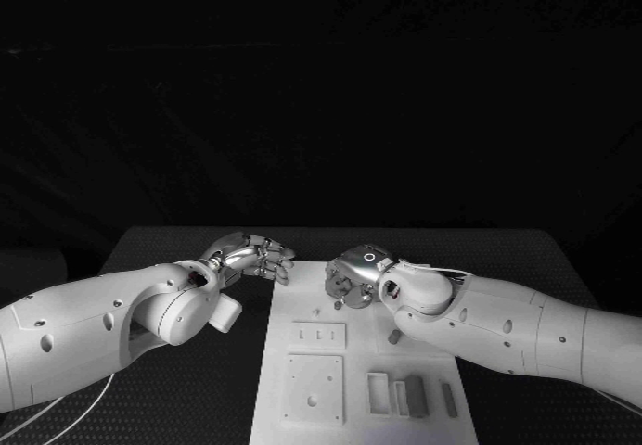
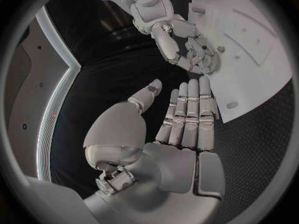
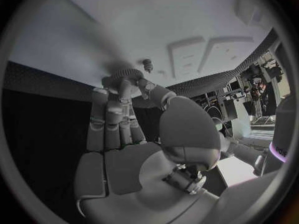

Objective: Assemble the parts on the task board

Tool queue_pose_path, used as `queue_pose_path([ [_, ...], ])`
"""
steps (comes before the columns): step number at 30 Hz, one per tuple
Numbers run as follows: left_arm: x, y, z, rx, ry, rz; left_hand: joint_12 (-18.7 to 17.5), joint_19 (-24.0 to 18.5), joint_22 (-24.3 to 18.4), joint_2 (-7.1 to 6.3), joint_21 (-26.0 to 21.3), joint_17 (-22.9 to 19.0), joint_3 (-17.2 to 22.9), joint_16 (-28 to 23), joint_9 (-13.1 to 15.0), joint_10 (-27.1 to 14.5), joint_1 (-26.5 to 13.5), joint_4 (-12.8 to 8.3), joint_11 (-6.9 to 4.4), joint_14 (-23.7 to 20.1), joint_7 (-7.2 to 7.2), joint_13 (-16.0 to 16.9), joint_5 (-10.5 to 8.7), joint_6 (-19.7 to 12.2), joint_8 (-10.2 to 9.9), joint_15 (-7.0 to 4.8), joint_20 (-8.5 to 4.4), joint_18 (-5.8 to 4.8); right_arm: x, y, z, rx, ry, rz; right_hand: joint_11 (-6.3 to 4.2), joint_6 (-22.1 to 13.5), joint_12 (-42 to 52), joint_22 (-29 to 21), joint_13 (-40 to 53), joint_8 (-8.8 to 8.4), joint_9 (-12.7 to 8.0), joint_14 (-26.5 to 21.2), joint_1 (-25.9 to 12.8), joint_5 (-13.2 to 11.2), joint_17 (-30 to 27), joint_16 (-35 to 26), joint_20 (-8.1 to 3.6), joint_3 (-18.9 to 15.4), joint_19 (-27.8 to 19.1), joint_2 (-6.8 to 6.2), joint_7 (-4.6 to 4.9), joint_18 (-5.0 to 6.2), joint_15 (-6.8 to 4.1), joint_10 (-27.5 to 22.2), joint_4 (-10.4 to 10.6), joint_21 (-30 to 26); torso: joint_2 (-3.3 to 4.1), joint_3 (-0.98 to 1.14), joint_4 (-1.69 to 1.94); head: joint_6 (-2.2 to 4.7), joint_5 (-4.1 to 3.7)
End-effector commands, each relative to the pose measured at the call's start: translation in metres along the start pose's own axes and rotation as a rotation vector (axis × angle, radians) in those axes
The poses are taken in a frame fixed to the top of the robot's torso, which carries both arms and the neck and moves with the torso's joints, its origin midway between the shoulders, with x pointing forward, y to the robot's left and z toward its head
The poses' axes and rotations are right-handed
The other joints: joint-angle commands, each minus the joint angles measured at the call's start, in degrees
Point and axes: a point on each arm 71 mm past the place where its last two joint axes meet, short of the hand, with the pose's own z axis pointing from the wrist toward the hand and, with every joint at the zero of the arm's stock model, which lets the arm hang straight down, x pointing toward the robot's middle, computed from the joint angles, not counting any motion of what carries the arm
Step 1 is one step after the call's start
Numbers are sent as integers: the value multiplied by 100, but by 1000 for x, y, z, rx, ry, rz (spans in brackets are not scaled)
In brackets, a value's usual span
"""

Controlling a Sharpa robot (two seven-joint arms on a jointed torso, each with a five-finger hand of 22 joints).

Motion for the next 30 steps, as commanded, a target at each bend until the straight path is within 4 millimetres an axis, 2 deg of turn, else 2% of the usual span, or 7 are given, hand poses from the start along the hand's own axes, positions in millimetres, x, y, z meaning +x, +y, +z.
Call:
queue_pose_path([
  [1, 2, -2, 0, 10, 15, -1, -39, -18, 9, 0, -27, 10, 11, -24, 5, 34, -50, 32, 21, 42, 34, 5, 24, -3, -18, -14, -12, 71, 5, -2, -2, 20, 23, -23, 317, 207, -24, 93, -7, 11, 10, -8, -1, 7, 9, -25, 27, 3, -12, -52, 202, 61, 47, -387, 47, -37, -1, 3, 1, 2, -2],
  [14, 2, -2, 0, 10, 15, -2, -41, -18, 11, 0, -28, 14, 11, -27, 6, 36, -50, 32, 20, 44, 34, 7, 24, -2, -19, -14, -12, 72, 5, -4, -3, 31, 18, -33, 362, 130, -114, 87, -45, 11, 20, -66, -29, 9, 1, -62, 46, 6, -54, -183, 151, 61, 89, -494, 152, -84, 0, 1, -1, -1, -5],
  [22, 2, -2, 0, 10, 14, -1, -43, -17, 12, 0, -29, 18, 11, -30, 6, 37, -49, 32, 20, 45, 33, 9, 24, -2, -19, -14, -13, 72, 5, -3, -2, 29, 19, -30, 393, 109, -171, 88, -74, 20, 28, -84, -8, 9, -1, -72, 53, 16, -63, -183, 153, 61, 119, -551, 183, -100, -1, 0, 3, -8, -8],
  [30, 2, -2, 0, 10, 15, -2, -45, -17, 14, 0, -29, 21, 11, -33, 7, 38, -49, 32, 20, 47, 34, 11, 24, -1, -20, -14, -13, 72, 6, -5, -3, 33, 27, -22, 563, 41, -868, 100, -510, 60, 53, -100, 25, 7, -10, -77, 66, 21, -73, -162, 178, 61, 284, -633, 236, -135, -1, -2, 2, -15, -14],
])
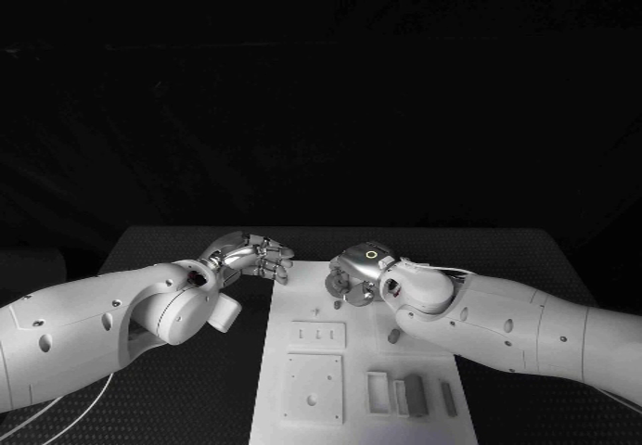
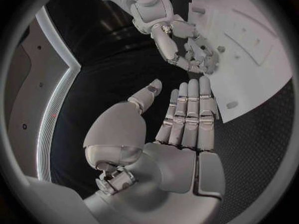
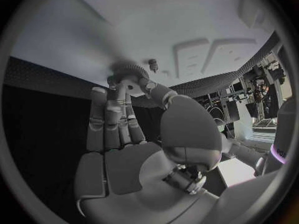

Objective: Assemble the parts on the task board

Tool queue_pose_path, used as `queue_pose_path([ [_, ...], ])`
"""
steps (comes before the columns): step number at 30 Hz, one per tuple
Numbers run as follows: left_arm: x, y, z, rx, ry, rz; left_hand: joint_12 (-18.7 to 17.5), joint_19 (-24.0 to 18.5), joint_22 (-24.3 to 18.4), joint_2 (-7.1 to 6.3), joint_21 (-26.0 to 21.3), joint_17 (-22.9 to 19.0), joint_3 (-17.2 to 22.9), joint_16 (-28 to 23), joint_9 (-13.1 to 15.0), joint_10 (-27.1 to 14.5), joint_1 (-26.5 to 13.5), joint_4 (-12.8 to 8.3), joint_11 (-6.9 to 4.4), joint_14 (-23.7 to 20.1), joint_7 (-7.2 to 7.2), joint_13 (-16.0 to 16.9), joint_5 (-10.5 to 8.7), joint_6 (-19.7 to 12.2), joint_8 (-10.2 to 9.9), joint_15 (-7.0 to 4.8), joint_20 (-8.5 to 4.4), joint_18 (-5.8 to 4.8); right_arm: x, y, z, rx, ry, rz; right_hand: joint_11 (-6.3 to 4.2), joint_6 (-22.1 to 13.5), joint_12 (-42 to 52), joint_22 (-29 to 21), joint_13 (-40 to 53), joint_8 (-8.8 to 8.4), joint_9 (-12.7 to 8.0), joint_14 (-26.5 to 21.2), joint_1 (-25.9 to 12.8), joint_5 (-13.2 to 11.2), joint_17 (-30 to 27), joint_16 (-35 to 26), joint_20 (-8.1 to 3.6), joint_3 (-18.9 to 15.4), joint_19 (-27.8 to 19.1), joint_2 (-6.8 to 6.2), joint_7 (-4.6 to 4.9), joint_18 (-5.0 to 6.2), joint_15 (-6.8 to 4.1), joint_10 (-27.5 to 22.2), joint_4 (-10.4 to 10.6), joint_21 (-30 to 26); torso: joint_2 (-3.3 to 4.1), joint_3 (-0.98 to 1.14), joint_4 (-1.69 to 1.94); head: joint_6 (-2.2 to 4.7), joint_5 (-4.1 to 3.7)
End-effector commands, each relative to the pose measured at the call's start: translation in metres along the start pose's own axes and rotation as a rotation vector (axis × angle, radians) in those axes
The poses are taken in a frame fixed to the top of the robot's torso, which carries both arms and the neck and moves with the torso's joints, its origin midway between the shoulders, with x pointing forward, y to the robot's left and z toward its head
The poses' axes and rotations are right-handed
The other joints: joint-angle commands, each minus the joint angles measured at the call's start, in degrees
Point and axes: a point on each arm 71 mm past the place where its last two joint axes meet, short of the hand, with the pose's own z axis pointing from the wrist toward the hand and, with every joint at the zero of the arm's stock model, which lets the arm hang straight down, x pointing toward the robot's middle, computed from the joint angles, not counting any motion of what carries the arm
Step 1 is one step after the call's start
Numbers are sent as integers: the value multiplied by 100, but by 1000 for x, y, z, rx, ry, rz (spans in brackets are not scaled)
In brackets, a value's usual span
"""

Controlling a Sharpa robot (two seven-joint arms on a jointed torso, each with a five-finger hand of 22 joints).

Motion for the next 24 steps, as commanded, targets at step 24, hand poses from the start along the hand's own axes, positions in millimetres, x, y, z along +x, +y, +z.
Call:
queue_pose_path([
  [24, 1, -2, 0, 9, 13, -1, -29, -14, 14, 1, -31, 17, 10, -41, 9, 40, -50, 33, 20, 32, 33, 11, 24, 0, -20, 6, -13, 102, 9, 1, -3, 4, 61, 33, 156, -160, -948, 88, -584, 23, -16, 46, 68, 9, -73, -90, 24, -26, 16, -36, 90, 119, 106, 322, 12, -114, -1, 4, 0, -17, -9],
])
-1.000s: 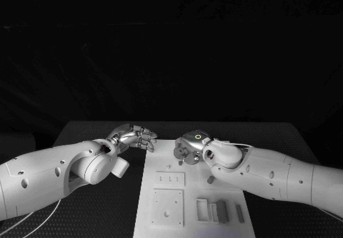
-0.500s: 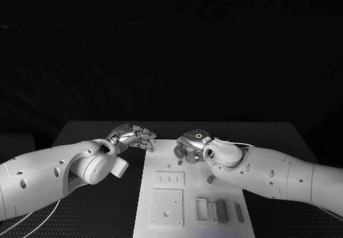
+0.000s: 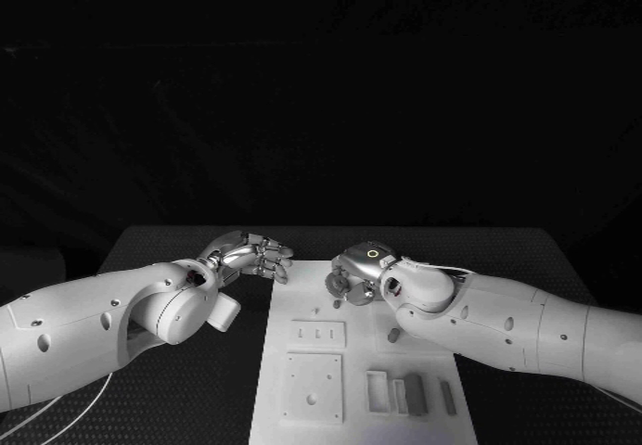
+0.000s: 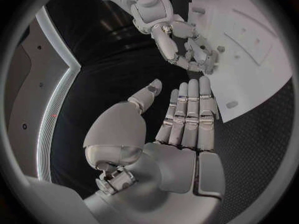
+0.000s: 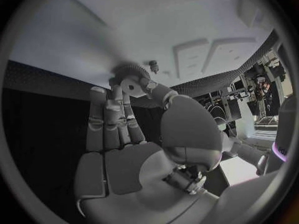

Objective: Assemble the parts on the task board

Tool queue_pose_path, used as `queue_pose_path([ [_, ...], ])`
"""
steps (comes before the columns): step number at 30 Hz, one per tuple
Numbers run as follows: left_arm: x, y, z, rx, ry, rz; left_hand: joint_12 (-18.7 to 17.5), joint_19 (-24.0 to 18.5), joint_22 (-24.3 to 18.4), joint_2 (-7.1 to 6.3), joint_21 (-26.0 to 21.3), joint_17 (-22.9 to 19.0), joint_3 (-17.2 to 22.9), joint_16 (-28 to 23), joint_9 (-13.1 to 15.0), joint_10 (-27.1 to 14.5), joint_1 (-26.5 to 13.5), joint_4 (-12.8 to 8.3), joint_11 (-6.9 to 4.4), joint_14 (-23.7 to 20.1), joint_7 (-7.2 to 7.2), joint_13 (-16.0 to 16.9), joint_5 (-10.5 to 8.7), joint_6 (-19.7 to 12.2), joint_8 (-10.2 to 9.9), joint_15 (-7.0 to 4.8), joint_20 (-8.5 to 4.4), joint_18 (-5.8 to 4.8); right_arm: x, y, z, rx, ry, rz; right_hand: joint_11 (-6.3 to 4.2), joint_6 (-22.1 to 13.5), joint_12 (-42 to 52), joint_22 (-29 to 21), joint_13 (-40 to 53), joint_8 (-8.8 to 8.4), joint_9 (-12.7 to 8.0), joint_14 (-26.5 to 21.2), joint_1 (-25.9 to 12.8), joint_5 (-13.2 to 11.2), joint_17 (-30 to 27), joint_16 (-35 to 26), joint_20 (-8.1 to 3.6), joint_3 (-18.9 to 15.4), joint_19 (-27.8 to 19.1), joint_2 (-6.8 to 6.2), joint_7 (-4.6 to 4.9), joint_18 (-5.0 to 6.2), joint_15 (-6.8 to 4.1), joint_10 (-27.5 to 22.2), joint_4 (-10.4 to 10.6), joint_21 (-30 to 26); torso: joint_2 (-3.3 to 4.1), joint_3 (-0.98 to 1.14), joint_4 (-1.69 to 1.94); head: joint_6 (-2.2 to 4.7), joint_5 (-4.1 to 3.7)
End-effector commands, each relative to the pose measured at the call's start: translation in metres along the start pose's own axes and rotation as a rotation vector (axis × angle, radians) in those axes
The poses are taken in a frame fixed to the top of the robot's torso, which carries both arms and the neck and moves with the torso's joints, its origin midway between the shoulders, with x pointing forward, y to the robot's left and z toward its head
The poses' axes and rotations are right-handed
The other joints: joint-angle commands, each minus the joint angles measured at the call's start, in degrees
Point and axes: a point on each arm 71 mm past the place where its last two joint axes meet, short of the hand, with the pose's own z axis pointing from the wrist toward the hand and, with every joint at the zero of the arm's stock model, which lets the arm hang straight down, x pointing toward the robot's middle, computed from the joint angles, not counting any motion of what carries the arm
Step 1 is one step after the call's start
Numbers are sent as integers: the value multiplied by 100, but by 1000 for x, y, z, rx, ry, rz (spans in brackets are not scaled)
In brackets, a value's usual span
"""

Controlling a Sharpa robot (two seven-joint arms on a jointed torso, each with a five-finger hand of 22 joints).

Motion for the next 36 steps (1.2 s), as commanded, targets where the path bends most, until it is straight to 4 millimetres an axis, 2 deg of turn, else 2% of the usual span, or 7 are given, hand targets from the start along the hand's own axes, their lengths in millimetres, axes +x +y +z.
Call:
queue_pose_path([
  [1, 2, -2, 0, 10, 14, -1, -30, -14, 10, 0, -31, 6, 10, -41, 9, 40, -50, 33, 20, 32, 33, 7, 24, 0, -21, 6, -13, 106, 8, 2, -2, -10, 52, 15, 50, -76, -157, 86, -84, -15, -14, 25, 5, 8, -15, -54, 3, -5, 17, -57, -14, 124, 43, 39, 40, -45, 0, 4, 0, -4, 2],
  [30, 2, -2, 0, 10, 13, -1, -37, -12, 15, 1, -34, 17, 10, -50, 10, 42, -53, 37, 20, 37, 33, 12, 24, 0, -23, 6, -13, 106, 11, 0, -2, -6, 83, 58, 136, -318, -1018, 45, -549, -16, -34, 116, 21, 8, -139, -385, 25, 22, 62, -69, -16, 124, 123, 258, 116, -285, -1, -3, 2, -18, -11],
  [33, 2, -2, 0, 10, 13, -1, -37, -12, 16, 1, -34, 19, 10, -51, 10, 42, -52, 37, 20, 37, 33, 13, 24, 0, -23, 6, -13, 107, 10, 2, -1, -12, 71, 63, 109, -288, -1023, 52, -556, 15, -21, 138, 54, 4, -136, -392, 22, 15, 81, -37, -3, 124, 98, 377, 89, -293, 0, 0, 1, -22, -12],
  [36, 2, -2, 0, 10, 12, -1, -38, -12, 16, 2, -34, 20, 11, -52, 10, 43, -51, 36, 20, 38, 33, 14, 24, 1, -23, 6, -13, 107, 9, 4, -1, -17, 61, 66, 31, -174, -986, 77, -533, 93, 15, 212, 90, 4, -112, -363, -2, -14, 152, 1, 44, 124, 23, 613, 39, -264, 0, 1, -2, -25, -13],
])
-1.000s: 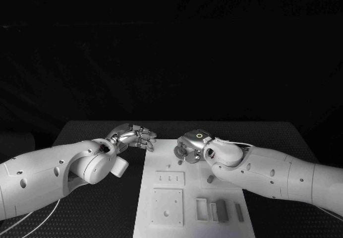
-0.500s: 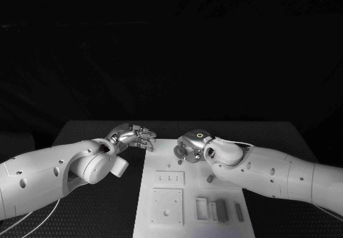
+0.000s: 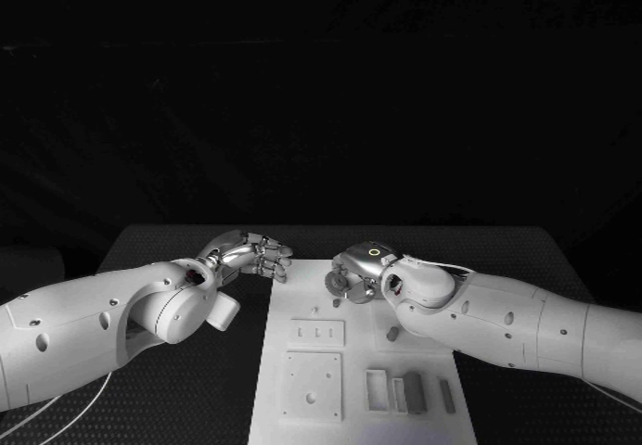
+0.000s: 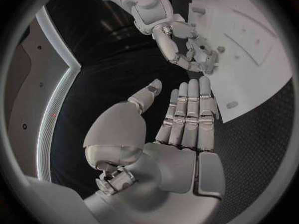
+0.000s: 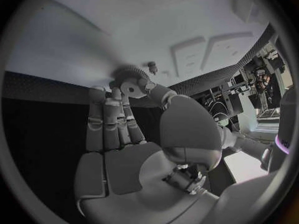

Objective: Assemble the parts on the task board

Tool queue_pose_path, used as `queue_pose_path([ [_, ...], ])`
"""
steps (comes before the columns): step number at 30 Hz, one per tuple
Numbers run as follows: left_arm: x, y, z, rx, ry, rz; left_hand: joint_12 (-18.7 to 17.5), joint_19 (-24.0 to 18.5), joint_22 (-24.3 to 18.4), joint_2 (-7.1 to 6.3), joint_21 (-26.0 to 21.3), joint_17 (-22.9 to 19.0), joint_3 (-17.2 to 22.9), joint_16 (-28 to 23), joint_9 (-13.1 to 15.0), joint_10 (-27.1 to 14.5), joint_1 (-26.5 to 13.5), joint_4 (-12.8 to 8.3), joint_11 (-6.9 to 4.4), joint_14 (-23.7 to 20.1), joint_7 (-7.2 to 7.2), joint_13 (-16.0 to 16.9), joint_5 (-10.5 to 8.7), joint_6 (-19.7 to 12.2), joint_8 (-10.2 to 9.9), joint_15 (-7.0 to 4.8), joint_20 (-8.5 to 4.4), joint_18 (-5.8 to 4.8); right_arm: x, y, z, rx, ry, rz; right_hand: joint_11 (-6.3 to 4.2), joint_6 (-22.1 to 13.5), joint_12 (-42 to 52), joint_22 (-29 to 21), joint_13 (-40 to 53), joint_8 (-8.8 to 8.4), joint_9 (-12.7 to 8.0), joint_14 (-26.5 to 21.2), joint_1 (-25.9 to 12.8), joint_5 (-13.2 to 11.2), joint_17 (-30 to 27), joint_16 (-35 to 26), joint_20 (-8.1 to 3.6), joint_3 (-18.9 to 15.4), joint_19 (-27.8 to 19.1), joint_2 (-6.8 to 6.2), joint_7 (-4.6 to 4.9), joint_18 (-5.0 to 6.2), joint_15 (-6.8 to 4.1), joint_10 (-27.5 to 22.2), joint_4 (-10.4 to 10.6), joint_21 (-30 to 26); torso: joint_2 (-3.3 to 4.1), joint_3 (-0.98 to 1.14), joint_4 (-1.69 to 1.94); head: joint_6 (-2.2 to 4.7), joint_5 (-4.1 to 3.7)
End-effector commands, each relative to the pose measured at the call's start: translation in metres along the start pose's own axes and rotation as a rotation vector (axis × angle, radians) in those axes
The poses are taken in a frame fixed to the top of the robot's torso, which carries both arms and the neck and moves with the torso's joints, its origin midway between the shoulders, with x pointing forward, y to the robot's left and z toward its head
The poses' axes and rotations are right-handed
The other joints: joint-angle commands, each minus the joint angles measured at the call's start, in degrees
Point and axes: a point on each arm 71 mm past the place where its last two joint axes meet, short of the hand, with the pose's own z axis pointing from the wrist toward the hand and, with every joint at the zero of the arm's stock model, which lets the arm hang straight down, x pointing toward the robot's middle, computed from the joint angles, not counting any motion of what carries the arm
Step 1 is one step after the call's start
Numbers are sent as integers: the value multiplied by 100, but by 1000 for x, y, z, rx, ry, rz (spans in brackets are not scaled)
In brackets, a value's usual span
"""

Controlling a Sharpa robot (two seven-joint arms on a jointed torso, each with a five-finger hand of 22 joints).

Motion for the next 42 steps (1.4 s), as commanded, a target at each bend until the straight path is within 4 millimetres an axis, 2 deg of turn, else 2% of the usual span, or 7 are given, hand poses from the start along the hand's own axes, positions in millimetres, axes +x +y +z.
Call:
queue_pose_path([
  [1, 2, -2, 0, 11, 11, -1, -38, -12, 8, 3, -34, 9, 11, -30, 6, 29, -51, 36, 6, 38, 33, 7, 24, 1, -23, 6, -13, 114, 8, 8, 0, -33, 35, 8, 62, 133, 21, 85, 20, 96, 51, 81, 84, 4, 24, 19, -23, -35, 76, 34, 48, 167, -47, 349, -67, 11, 0, 4, -2, -4, -2],
  [8, 2, -2, 1, 11, 11, -1, -39, -11, 9, 3, -35, 12, 12, -32, 7, 31, -48, 35, 5, 40, 32, 9, 24, 2, -23, 5, -14, 115, 5, 11, 0, -40, 7, 5, -71, 396, 37, 109, 72, 242, 152, 255, 149, 7, 55, 23, -85, -56, 189, 131, 119, 167, -175, 774, -223, 63, -1, 3, 3, -8, -9],
  [13, 2, -2, 1, 11, 11, -1, -40, -10, 10, 3, -35, 14, 13, -34, 7, 31, -47, 35, 5, 41, 32, 10, 24, 3, -23, 5, -14, 115, 3, 15, 0, -32, -13, -25, -147, 575, 39, 114, 118, 317, 218, 359, 150, 9, 70, 5, -112, -62, 242, 165, 78, 167, -245, 1023, -315, 101, 0, 3, -1, -5, -6],
  [26, 2, -2, 1, 10, 12, -1, -44, -9, 13, 3, -37, 20, 13, -39, 8, 32, -46, 34, 5, 44, 32, 13, 24, 3, -24, 5, -14, 115, 1, 21, 2, -15, -29, -47, -173, 617, -35, 106, 150, 301, 253, 408, 20, 10, 91, -33, -125, -68, 271, -13, 62, 167, -272, 1119, -245, 114, 2, 1, -1, 7, -3],
  [42, 2, -2, 0, 9, 12, -1, -49, -9, 16, 2, -39, 28, 12, -46, 9, 33, -47, 35, 6, 46, 32, 17, 24, 3, -26, 5, -13, 115, -3, 25, 5, 18, -65, -89, -192, 661, -54, 106, 185, 303, 277, 410, 1, 8, 111, -51, -132, -46, 278, -86, 46, 167, -291, 1189, -189, 113, 1, 4, -1, 12, -5],
])
